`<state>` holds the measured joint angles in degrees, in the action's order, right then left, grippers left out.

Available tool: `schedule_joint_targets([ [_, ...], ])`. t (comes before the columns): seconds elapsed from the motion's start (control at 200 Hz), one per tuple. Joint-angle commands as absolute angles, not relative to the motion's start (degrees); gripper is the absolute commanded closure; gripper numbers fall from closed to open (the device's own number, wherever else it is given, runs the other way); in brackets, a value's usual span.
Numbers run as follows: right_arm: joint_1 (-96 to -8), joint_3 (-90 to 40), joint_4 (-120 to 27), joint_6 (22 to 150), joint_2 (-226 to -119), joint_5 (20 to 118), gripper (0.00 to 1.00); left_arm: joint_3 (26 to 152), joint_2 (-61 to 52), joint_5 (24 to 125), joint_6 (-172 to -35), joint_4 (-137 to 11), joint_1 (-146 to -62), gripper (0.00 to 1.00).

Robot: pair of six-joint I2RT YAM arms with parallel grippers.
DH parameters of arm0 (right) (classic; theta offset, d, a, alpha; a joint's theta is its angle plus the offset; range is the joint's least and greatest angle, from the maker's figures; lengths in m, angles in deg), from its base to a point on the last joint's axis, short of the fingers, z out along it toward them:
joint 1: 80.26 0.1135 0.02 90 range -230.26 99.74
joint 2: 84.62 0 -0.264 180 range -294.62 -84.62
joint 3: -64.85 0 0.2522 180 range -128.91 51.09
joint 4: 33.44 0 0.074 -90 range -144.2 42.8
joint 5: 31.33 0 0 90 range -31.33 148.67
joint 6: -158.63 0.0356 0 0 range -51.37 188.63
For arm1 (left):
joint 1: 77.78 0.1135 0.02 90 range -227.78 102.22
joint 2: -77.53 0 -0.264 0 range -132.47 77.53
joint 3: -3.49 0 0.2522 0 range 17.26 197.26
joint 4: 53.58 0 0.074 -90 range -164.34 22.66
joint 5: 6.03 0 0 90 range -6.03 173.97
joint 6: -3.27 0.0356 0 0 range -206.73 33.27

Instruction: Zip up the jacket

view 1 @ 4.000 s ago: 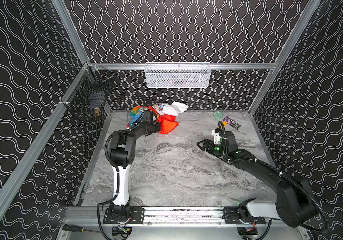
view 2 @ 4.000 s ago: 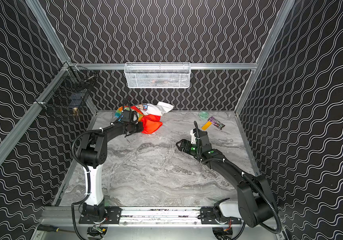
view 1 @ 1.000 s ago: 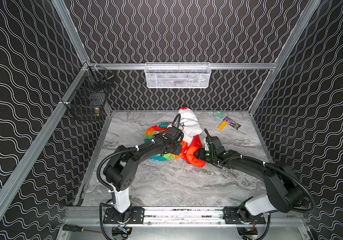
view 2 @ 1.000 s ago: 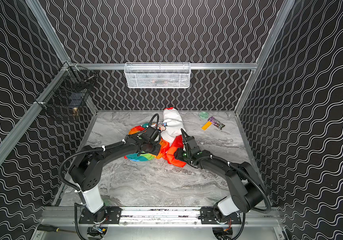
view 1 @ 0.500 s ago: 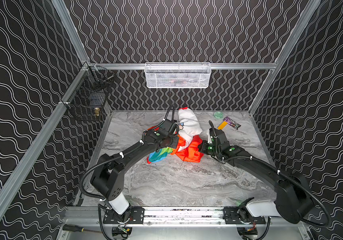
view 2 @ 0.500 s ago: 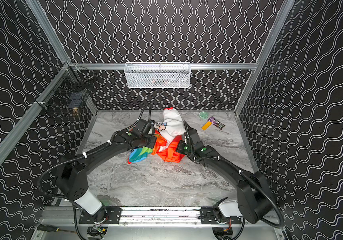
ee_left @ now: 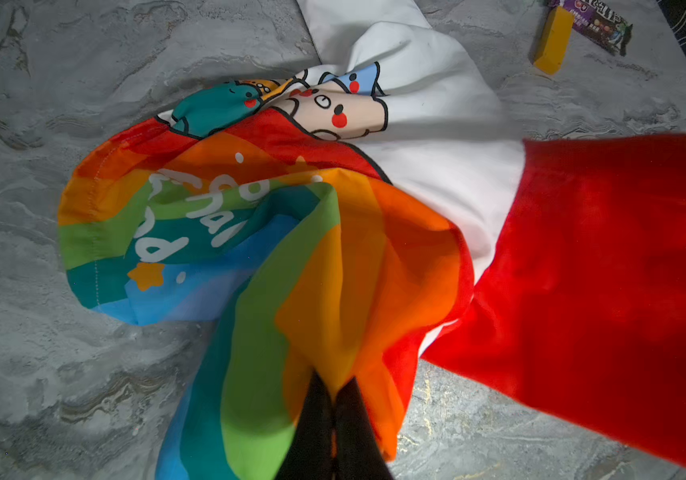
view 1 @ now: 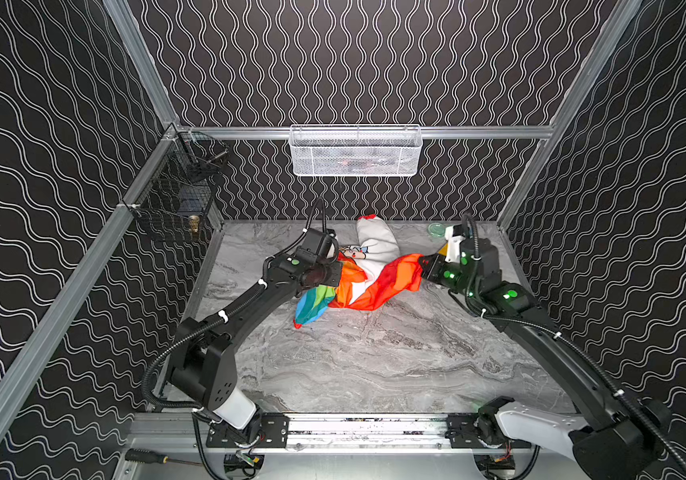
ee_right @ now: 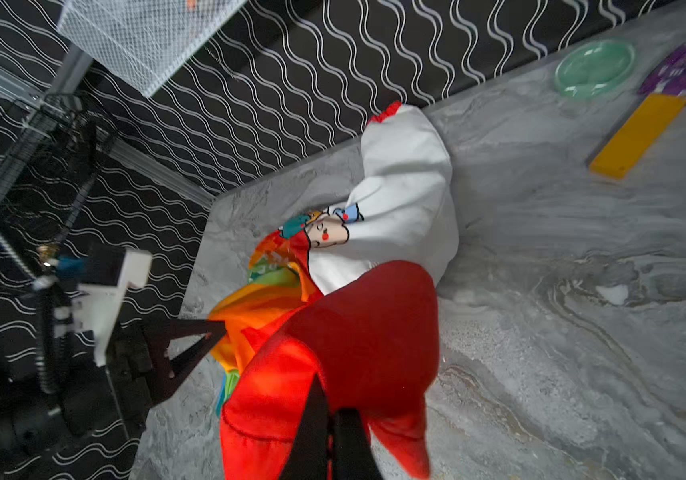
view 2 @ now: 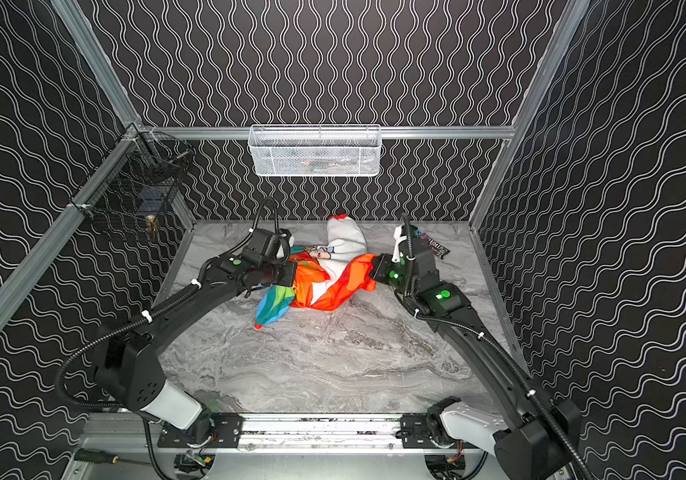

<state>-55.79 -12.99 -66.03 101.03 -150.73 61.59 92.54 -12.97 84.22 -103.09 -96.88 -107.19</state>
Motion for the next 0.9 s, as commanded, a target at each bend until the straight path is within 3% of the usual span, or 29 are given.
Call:
schedule_joint_targets([
  [0.0,-58.3,-16.5,-67.7,98.9,-149.5,63.8,1.00,92.0,-12.3,82.5,-103.6,-96.1,-106.9,1.00],
  [0.17,-61.4,-22.9,-68.2,97.8,-149.2,67.1,1.00,90.2,-11.7,80.5,-103.7,-94.7,-106.8,1.00],
  [0.315,-62.0,-29.4,-68.8,96.4,-150.6,69.8,1.00,88.2,-10.1,78.3,-103.6,-92.5,-106.9,0.64],
  [0.415,-62.0,-33.5,-68.4,95.7,-152.0,72.1,1.00,87.0,-8.6,76.7,-102.9,-90.9,-106.8,0.49],
  [0.766,-62.0,-41.6,-63.2,99.0,-159.5,80.4,1.00,78.7,2.1,65.7,-101.3,-78.8,-107.9,0.32],
  [0.891,-61.3,-39.9,-57.9,103.3,-162.6,83.6,1.00,76.5,4.5,66.7,-100.9,-76.0,-111.3,0.28],
])
